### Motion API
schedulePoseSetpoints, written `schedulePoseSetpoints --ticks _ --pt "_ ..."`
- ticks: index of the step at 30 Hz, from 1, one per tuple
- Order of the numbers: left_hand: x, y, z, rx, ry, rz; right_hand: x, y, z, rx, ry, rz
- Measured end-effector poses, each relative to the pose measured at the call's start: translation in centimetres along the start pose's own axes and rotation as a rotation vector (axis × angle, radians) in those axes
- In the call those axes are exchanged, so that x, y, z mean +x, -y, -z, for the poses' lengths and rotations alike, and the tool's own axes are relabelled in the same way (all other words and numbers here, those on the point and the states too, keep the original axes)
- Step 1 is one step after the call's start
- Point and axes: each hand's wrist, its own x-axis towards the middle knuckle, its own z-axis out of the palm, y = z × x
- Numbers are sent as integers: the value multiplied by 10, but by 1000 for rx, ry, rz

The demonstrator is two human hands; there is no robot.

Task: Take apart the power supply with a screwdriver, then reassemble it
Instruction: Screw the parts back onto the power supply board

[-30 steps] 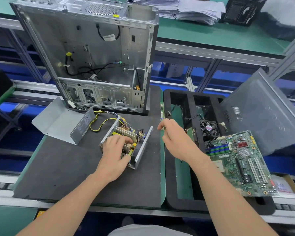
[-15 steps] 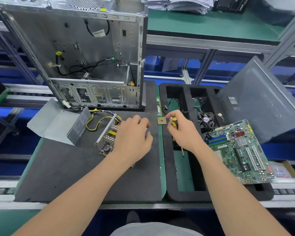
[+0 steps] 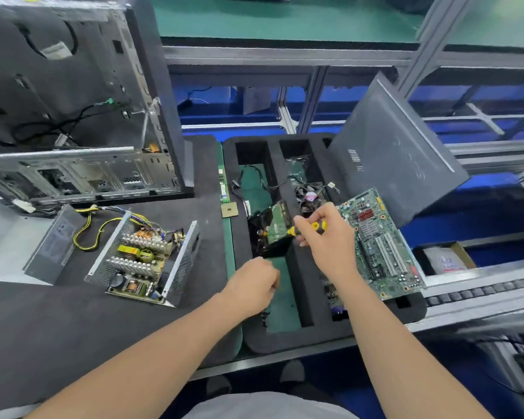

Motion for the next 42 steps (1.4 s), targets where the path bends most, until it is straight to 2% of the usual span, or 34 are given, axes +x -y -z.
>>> schedulePoseSetpoints --ticks 3,7,10,14,23,25,31,35,38,42 --pt "20 -16 -16 191 144 -2 -1 -18 8 115 41 -27" --pt "40 -40 -37 162 302 156 -2 -36 13 132 105 -77" --pt "50 -48 -55 85 299 327 0 -43 19 173 121 -92" --pt "52 -44 -68 29 253 442 8 -48 31 189 155 -85" --pt "52 -46 -43 -75 264 473 24 -49 34 268 193 -80" --pt "50 -40 -24 -159 153 501 28 -43 31 330 196 -71" --pt "15 -4 56 -557 -388 547 41 -12 9 512 157 -91" --pt "-32 28 95 -801 -680 593 41 26 -16 721 156 -146" --pt "-62 47 113 -867 -822 568 38 57 -37 820 172 -151" --pt "-91 69 122 -968 -889 496 26 89 -66 805 191 -49"
